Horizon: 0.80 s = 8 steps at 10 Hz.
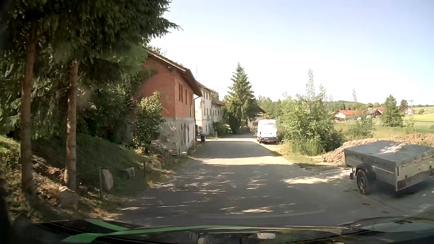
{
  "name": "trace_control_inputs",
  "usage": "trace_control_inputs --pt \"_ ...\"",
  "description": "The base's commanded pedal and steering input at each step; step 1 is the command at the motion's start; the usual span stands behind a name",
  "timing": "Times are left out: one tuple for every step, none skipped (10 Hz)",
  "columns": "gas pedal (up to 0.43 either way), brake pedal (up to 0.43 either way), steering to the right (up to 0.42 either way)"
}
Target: Follow the waypoints while adhering to traffic rules and regulations
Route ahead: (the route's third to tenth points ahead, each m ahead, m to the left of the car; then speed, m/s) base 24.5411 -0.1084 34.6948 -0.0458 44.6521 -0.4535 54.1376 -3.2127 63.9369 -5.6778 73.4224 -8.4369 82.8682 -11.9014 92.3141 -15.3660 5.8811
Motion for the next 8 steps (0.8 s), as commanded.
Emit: trace_control_inputs --pt "0.067 0.000 -0.013" --pt "0.067 0.000 -0.013" --pt "0.067 0.000 -0.012" --pt "0.079 0.000 -0.011" --pt "0.079 0.000 -0.010" --pt "0.079 0.000 -0.010" --pt "0.079 0.000 -0.010" --pt "0.079 0.000 -0.009"
